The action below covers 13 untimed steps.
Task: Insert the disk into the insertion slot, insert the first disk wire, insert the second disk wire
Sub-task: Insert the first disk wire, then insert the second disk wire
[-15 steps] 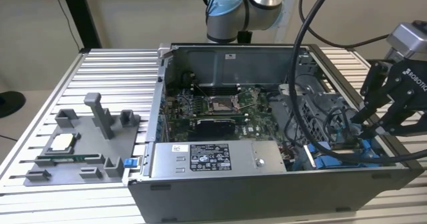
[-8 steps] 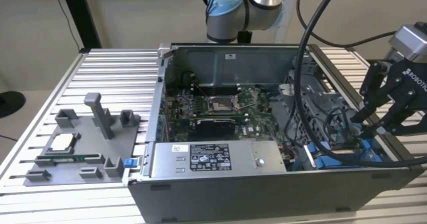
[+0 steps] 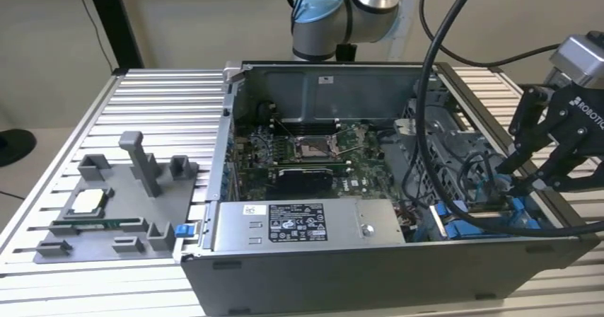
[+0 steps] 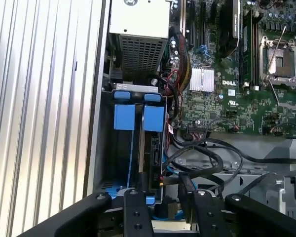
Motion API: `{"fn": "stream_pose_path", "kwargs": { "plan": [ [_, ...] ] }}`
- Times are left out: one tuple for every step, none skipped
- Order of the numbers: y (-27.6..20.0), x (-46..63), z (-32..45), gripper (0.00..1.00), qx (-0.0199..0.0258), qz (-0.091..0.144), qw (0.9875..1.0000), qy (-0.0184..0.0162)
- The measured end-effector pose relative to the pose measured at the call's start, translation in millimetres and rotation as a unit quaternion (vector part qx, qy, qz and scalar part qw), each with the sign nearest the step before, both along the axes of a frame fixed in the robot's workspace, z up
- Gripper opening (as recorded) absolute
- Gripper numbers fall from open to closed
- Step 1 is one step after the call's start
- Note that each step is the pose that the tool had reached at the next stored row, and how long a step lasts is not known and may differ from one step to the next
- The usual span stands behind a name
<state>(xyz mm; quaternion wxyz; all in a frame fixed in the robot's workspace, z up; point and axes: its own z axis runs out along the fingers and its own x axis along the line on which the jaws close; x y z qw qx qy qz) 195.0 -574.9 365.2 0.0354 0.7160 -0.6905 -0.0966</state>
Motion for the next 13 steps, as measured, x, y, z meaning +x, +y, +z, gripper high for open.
{"fn": "stream_pose_path", "kwargs": {
  "plan": [
    [0.0, 0.0, 0.0, 1.00, 0.0000, 0.001, 1.0000, -0.0036],
    [0.0, 0.1, -0.1, 1.00, 0.0001, 0.002, 1.0000, -0.0092],
    [0.1, 0.1, -0.1, 1.00, 0.0001, 0.002, 0.9999, -0.0145],
    [0.0, 0.1, -0.1, 1.00, 0.0001, 0.003, 0.9998, -0.0197],
    [0.0, 0.1, 0.0, 1.00, 0.0001, 0.004, 0.9997, -0.0243],
    [0.0, 0.1, 0.0, 1.00, 0.0001, 0.005, 0.9996, -0.0274],
    [0.0, 0.2, 0.0, 1.00, 0.0001, 0.005, 0.9996, -0.0275],
    [0.0, 0.1, 0.0, 1.00, 0.0001, 0.005, 0.9996, -0.0275],
    [0.0, 0.1, -0.1, 1.00, 0.0001, 0.005, 0.9996, -0.0276],
    [0.0, 0.2, -0.1, 1.00, 0.0001, 0.005, 0.9996, -0.0276],
    [0.1, 0.6, 0.0, 1.00, 0.0000, 0.005, 0.9996, -0.0276],
    [0.0, 1.5, 0.0, 1.00, 0.0001, 0.005, 0.9996, -0.0276],
    [0.0, 2.4, -0.1, 1.00, 0.0001, 0.005, 0.9996, -0.0276]
  ]
}}
